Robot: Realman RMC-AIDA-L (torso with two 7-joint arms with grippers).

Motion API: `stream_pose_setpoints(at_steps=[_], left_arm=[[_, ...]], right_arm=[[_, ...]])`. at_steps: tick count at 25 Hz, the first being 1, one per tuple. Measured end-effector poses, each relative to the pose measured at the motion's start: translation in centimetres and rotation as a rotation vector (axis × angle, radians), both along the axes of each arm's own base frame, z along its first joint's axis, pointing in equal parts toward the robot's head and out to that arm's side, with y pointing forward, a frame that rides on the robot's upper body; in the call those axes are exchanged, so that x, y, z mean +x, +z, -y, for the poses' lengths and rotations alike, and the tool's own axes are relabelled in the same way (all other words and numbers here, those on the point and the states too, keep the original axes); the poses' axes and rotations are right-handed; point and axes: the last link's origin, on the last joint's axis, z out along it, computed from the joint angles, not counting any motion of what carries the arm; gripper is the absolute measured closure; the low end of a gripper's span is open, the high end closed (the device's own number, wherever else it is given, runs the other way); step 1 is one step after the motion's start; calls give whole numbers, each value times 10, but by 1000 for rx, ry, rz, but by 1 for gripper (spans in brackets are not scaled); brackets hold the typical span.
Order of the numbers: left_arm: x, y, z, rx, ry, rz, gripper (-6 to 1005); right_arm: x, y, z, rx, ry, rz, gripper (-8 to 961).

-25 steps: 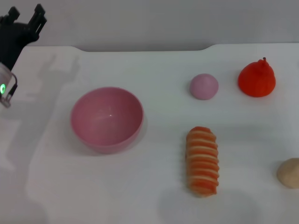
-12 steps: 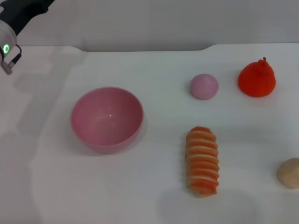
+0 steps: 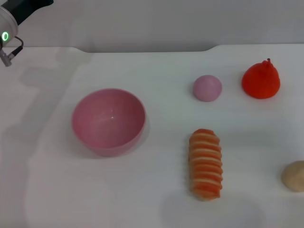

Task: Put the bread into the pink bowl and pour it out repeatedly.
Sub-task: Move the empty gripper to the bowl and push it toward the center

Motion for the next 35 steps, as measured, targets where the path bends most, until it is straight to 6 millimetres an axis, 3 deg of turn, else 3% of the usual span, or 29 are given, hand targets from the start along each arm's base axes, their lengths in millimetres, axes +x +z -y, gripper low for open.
stream_pose_setpoints(at_steps=[13, 23, 33, 35], left_arm=[[-4, 1, 1, -155, 18, -5, 270], [10, 5, 0, -408, -5, -129, 270], [20, 21, 13, -560, 8, -241, 270], [22, 24, 25, -637, 49, -331, 269]], right_arm=[[-2, 1, -2, -1, 7, 4, 254], [-5, 0, -4, -5, 18, 7, 255], [-4, 0, -3, -9, 12, 7, 255], [-3, 0, -3, -8, 12, 8, 255]])
